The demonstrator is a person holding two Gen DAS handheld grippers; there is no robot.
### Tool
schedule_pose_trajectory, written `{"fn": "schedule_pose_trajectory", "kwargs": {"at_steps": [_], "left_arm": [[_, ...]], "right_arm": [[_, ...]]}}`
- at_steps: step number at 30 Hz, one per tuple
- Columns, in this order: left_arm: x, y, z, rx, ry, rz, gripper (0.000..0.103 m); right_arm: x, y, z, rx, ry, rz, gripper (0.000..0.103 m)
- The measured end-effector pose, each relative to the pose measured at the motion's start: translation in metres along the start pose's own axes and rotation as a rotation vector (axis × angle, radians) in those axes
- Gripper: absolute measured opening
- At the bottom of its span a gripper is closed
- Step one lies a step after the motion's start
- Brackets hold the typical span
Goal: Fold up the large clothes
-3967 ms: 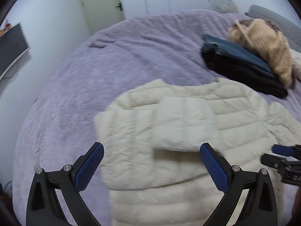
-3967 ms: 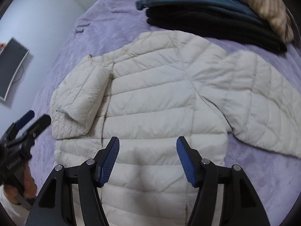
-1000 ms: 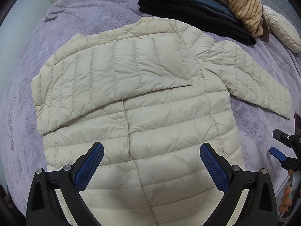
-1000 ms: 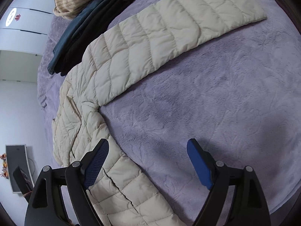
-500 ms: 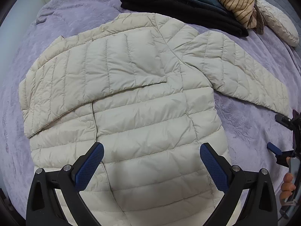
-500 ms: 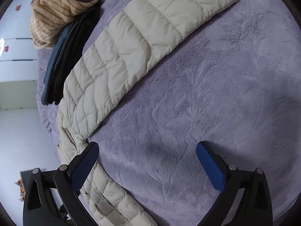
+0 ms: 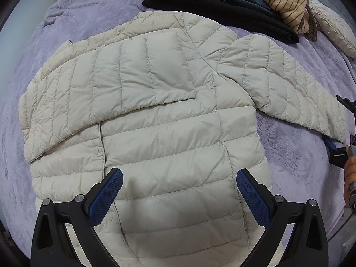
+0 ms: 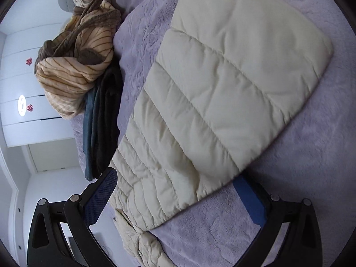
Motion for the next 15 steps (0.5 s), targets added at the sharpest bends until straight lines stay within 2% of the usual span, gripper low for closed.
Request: {"fn": "schedule_pose_trajectory", "kwargs": {"at_steps": [4,6,8,9,10,12,15], "left_arm": [[-0.001,0.004,-0.003,0.016,-0.009,-0.009,0.102],[0.0,0.01,-0.004,0.023,-0.015,-0.014,0.102],[0.001,0.015,-0.006,0.031,-0.023,-0.021,0.102],[0.002,0.019,-0.007,0.036,-0.027,-0.026,0.102],[0.003,0.023,-0.007,0.042,-0.03,-0.029,0.102],[0.005,0.031,-0.009,0.057,-0.037,-0.037,0.102],[0.009,0.043,-0.011,0.081,-0.05,-0.051,0.102]], "right_arm": [[-0.005,0.007,-0.017,-0.069,-0.033,-0.054,0.103],[-0.005,0.01,-0.023,-0.107,-0.052,-0.068,0.098],[-0.004,0.01,-0.027,-0.133,-0.067,-0.061,0.067],[-0.005,0.009,-0.028,-0.143,-0.062,-0.05,0.041],[-0.005,0.01,-0.028,-0.151,-0.058,-0.057,0.028],[-0.005,0.019,-0.028,-0.143,-0.052,-0.091,0.019],[0.001,0.041,-0.027,-0.085,-0.053,-0.137,0.018]]}}
Point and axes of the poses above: each gripper's, at about its wrist camera, not at the fingertips, and x roughly against the way its jaws point, y to its left, z to its underside, the point moved 10 cm from there along -x, roughly the way its jaws point, and after that the axes turned 12 degrees about -y, right-handed, at the moved point
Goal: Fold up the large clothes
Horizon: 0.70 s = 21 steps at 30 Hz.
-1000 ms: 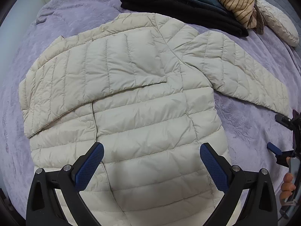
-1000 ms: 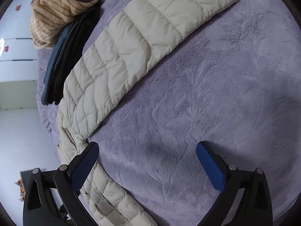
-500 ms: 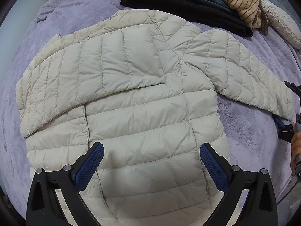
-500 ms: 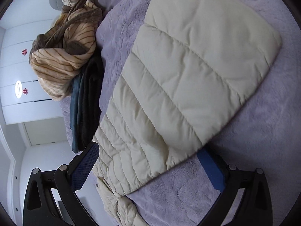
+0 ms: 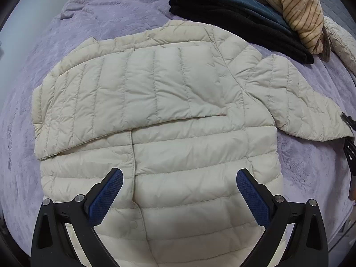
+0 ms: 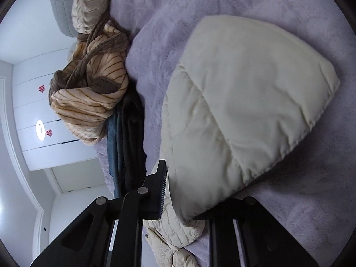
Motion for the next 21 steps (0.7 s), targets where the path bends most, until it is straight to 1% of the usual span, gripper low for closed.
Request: {"fn": "schedule_pose_trajectory", "kwargs": {"at_steps": [5,8,10,13,15,18,21], "left_arm": [[0.004,0.026,-0.004,0.038,-0.02,-0.027,0.102],[0.007,0.045,-0.005,0.068,-0.032,-0.045,0.102],[0.009,0.058,-0.005,0.09,-0.043,-0.058,0.102],[0.012,0.081,-0.004,0.116,-0.06,-0.079,0.102],[0.014,0.097,-0.003,0.137,-0.069,-0.091,0.102],[0.019,0.122,0.001,0.17,-0.08,-0.111,0.102],[0.023,0.149,0.007,0.198,-0.09,-0.134,0.102]], "right_arm": [[0.0,0.052,0.02,0.114,0.045,-0.086,0.018],[-0.004,0.089,0.042,0.177,0.083,-0.15,0.018],[-0.008,0.113,0.063,0.232,0.12,-0.186,0.018],[-0.017,0.149,0.105,0.35,0.186,-0.23,0.018],[-0.025,0.171,0.14,0.44,0.237,-0.252,0.018],[-0.039,0.197,0.199,0.58,0.313,-0.274,0.018],[-0.053,0.211,0.265,0.714,0.396,-0.289,0.018]]}}
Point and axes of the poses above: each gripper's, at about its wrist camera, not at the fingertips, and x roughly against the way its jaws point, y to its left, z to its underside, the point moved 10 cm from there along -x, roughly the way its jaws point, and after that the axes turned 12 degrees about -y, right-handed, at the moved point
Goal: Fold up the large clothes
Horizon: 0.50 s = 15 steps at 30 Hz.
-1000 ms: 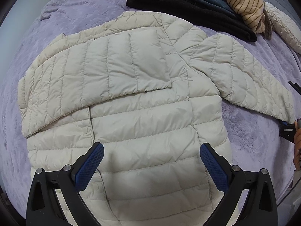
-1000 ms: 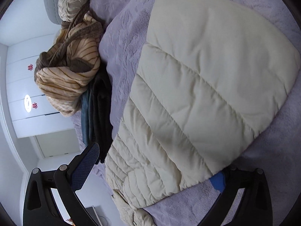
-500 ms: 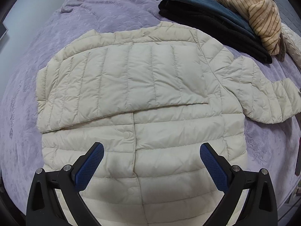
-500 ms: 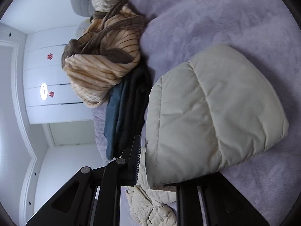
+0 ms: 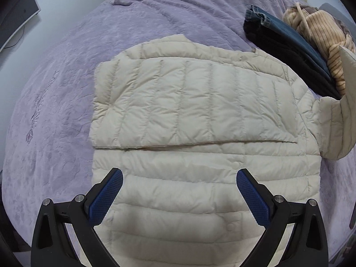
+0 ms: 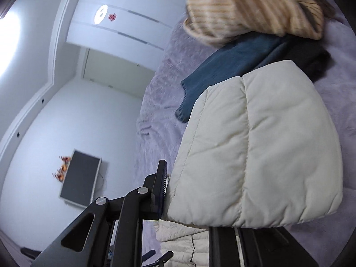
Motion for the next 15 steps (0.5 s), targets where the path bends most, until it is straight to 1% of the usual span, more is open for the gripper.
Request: {"fn": "schedule_pose_trajectory", "kwargs": {"at_steps": [4,7,9,11,13,15], "left_arm": [[0.001,0.037,0.002,0.04,-0.015,-0.032,0.102],[-0.001,0.062,0.005,0.074,-0.021,-0.051,0.102],[-0.003,0.075,0.008,0.091,-0.023,-0.061,0.102],[-0.006,0.088,0.012,0.104,-0.023,-0.068,0.102],[-0.01,0.096,0.014,0.114,-0.021,-0.071,0.102],[-0.014,0.102,0.017,0.124,-0.021,-0.07,0.102]], "right_arm": [[-0.058,0.043,0.061,0.171,0.139,-0.009,0.018],[-0.097,0.057,0.115,0.288,0.251,0.009,0.018],[-0.119,0.054,0.152,0.342,0.322,0.035,0.018],[-0.137,0.044,0.186,0.369,0.386,0.063,0.018],[-0.15,0.032,0.213,0.402,0.432,0.104,0.018],[-0.159,0.019,0.231,0.419,0.464,0.138,0.018]]}}
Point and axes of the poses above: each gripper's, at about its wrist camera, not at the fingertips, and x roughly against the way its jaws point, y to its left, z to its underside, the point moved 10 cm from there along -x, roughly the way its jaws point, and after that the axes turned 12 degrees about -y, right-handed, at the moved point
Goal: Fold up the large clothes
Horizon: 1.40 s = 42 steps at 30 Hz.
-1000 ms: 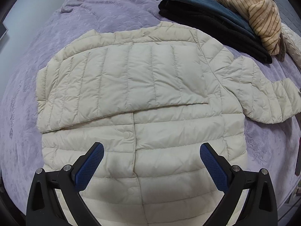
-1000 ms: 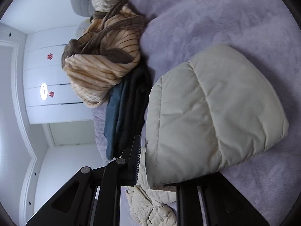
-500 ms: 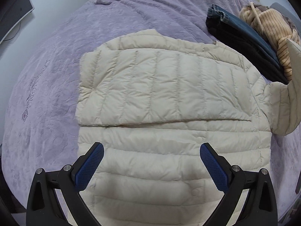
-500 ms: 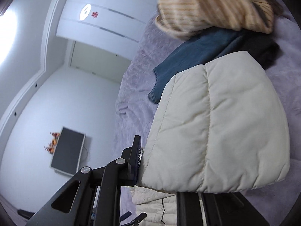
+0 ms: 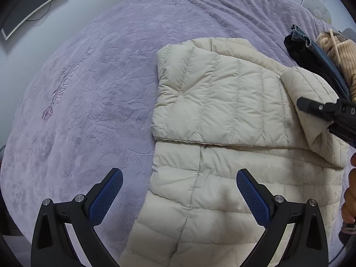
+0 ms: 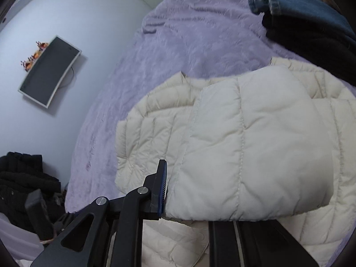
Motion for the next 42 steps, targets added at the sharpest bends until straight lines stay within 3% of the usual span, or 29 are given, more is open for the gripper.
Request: {"fn": "schedule_pose_trajectory", "kwargs": {"at_steps": [4,11,14,15,16,17,18,23,29,36,42], "left_arm": [[-0.009,0.006,0.001,0.015,0.004,0.01,0.102],[-0.009,0.004,-0.019,0.042,-0.03,0.05,0.102],[-0.012,-0.006,-0.036,0.067,-0.039,0.142,0.102],[-0.013,-0.01,-0.041,0.085,-0.038,0.183,0.102],[-0.014,-0.014,-0.046,0.109,-0.037,0.228,0.102],[-0.016,-0.017,-0.05,0.137,-0.035,0.276,0.102],[-0.017,-0.02,-0.054,0.167,-0.03,0.321,0.102],[-0.027,-0.03,-0.065,0.266,0.005,0.465,0.102],[-0.036,-0.03,-0.061,0.304,0.05,0.514,0.102],[-0.039,-0.041,-0.06,0.304,0.069,0.579,0.102],[-0.033,-0.055,-0.063,0.366,0.115,0.726,0.102]], "right_arm": [[-0.014,-0.007,0.016,0.003,0.033,0.051,0.018],[-0.013,0.002,0.024,0.164,0.063,0.176,0.018],[-0.01,0.012,0.02,0.198,0.062,0.202,0.021],[-0.008,0.014,0.019,0.206,0.06,0.206,0.037],[-0.005,0.017,0.017,0.214,0.055,0.207,0.068],[-0.002,0.023,0.015,0.224,0.041,0.193,0.08],[0.003,0.029,0.013,0.24,0.024,0.181,0.084],[0.008,0.052,0.014,0.422,0.019,0.206,0.084],[0.008,0.074,0.042,0.654,0.077,0.22,0.084],[0.032,0.057,0.047,0.446,0.081,0.143,0.083],[0.053,0.021,0.045,0.262,0.075,0.157,0.079]]}}
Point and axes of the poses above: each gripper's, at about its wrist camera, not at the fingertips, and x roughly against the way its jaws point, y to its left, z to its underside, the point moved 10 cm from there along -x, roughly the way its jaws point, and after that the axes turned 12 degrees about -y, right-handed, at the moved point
